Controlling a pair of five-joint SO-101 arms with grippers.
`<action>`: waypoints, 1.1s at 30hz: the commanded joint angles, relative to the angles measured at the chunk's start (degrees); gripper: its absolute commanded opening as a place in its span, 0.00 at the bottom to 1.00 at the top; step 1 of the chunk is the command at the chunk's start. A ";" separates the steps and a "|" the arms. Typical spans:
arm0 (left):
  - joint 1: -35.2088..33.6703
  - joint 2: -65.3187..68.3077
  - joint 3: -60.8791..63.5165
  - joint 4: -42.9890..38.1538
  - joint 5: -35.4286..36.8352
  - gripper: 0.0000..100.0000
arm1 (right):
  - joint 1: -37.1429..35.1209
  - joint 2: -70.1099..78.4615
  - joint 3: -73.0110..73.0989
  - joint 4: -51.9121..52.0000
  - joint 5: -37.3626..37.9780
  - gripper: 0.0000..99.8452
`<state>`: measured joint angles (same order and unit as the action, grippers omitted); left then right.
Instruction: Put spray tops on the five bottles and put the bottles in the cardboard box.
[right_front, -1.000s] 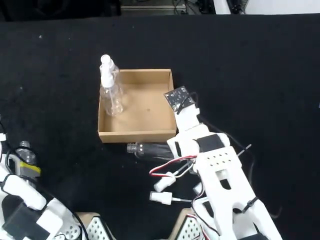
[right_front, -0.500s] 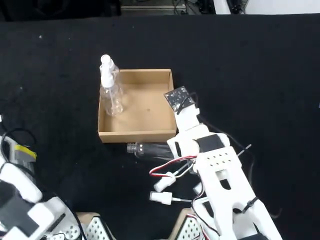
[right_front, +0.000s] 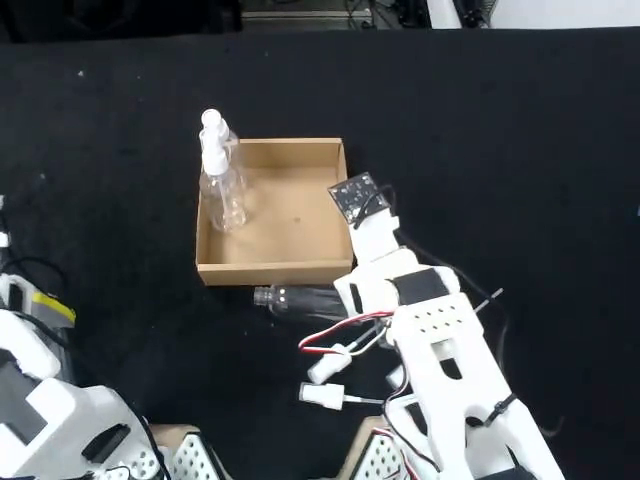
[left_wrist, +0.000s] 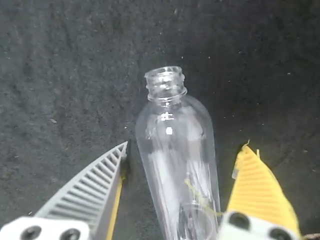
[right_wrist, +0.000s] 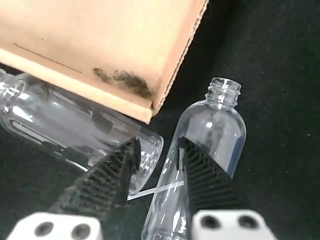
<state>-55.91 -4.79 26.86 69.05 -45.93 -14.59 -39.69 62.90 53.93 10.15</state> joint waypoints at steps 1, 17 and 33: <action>-0.84 -0.53 4.00 -6.15 -0.44 0.31 | -0.88 -1.63 0.04 -0.62 -0.26 0.11; -1.54 0.09 5.85 -6.51 -0.62 0.25 | -0.88 -1.63 0.13 -0.53 -0.26 0.11; -1.27 -4.57 9.89 -6.51 -4.66 0.10 | -0.62 -1.63 -0.22 -0.35 -0.26 0.11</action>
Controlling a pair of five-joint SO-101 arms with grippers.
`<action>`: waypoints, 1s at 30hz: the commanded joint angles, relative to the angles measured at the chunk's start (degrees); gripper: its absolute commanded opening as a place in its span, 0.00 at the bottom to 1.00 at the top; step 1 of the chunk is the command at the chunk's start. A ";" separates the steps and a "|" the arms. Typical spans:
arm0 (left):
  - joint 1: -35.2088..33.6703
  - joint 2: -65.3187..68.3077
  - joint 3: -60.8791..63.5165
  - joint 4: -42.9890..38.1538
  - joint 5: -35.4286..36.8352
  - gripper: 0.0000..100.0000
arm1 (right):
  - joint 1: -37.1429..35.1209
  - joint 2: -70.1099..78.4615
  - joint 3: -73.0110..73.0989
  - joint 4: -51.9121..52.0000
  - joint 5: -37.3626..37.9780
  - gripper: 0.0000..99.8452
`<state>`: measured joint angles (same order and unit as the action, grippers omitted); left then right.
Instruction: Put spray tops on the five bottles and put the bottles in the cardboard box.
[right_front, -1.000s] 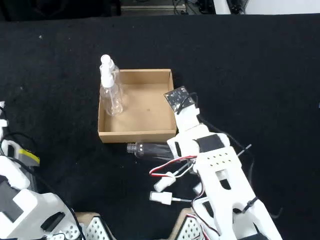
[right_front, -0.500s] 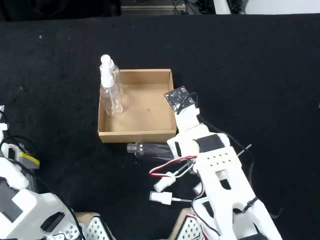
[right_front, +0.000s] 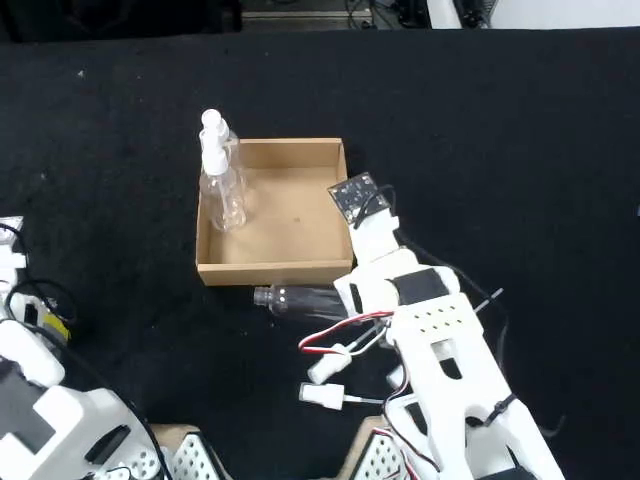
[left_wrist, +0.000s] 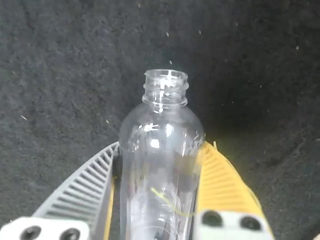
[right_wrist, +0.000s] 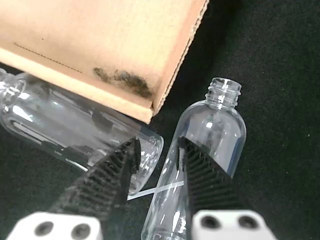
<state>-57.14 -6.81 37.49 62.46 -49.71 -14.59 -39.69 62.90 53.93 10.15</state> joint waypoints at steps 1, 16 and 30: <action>0.04 -2.55 -0.75 0.00 -1.05 0.12 | -0.62 -1.63 -0.22 -0.26 -0.26 0.11; -5.14 -2.73 -0.75 0.09 -17.67 0.29 | -0.62 -1.63 -0.22 -0.26 -0.18 0.11; -2.51 -2.64 2.42 0.09 -18.11 0.22 | -0.62 -1.63 -0.13 -0.26 -0.18 0.11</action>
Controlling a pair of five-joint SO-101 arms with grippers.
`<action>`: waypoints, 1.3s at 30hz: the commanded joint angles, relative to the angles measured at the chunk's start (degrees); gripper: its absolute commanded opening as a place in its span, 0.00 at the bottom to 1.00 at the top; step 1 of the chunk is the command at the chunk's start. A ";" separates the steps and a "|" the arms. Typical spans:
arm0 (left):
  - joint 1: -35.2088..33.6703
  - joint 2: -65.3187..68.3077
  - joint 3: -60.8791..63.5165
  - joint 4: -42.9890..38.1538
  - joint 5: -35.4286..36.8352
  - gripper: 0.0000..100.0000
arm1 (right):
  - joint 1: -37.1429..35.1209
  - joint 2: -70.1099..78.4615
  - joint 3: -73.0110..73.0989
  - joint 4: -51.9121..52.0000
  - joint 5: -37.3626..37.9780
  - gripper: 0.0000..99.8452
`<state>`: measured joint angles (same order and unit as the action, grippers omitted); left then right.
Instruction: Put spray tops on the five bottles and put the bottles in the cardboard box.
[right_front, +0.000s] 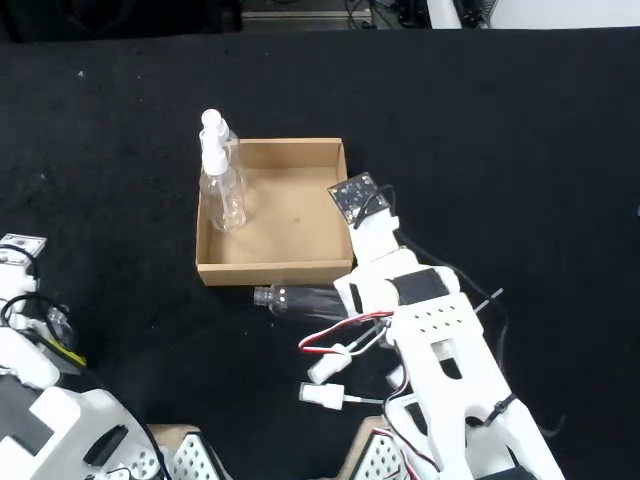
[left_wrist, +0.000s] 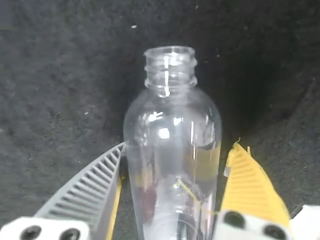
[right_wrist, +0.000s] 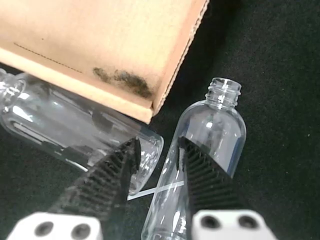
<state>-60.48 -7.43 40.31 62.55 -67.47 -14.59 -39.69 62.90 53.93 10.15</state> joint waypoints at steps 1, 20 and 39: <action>0.84 -2.02 -0.40 0.09 -0.35 0.17 | -0.62 -1.63 -0.13 -0.26 -0.18 0.11; 1.98 -17.41 2.68 3.43 27.43 0.03 | -0.62 -12.00 -0.13 6.59 0.09 0.11; 11.30 -37.80 7.69 -5.98 65.32 0.03 | -5.19 -14.90 -24.66 42.73 26.20 0.11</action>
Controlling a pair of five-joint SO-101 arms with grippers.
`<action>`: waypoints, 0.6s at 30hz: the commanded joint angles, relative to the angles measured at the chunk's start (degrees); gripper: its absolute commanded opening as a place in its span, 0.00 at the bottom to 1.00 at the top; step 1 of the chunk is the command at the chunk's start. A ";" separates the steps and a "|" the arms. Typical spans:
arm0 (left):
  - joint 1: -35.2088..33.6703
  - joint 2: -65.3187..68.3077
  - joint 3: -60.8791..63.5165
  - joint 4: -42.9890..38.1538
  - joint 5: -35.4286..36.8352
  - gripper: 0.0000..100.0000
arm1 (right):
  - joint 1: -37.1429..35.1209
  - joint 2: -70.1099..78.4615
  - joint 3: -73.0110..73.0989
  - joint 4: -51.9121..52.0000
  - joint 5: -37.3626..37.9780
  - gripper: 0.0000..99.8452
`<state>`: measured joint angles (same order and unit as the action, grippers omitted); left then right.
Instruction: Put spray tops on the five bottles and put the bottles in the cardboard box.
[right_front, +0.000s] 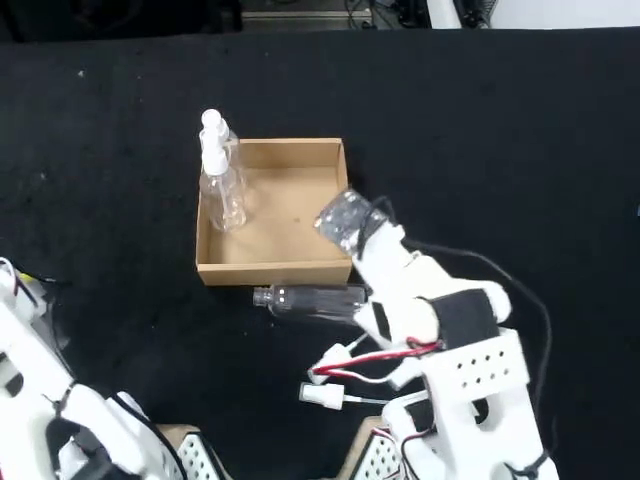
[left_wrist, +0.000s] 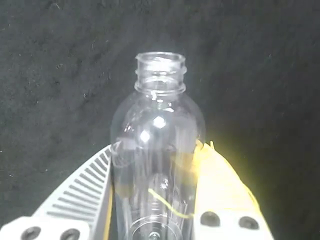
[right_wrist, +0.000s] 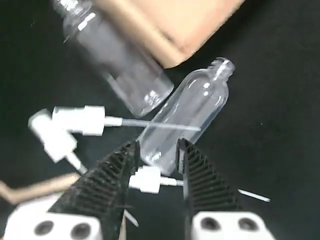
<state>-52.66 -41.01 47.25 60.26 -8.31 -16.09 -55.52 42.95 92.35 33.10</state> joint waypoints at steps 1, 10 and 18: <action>4.44 -4.22 1.63 -4.57 8.53 0.03 | -6.24 1.10 -4.62 5.45 3.43 0.11; 6.02 -4.22 7.60 -12.40 21.45 0.03 | -24.88 1.19 6.64 -2.81 4.13 0.11; 3.74 -4.22 9.45 -13.54 21.63 0.03 | -24.97 1.27 20.62 -10.46 27.52 0.11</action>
<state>-48.35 -43.30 57.54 47.87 12.88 -40.26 -55.52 61.58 83.03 51.21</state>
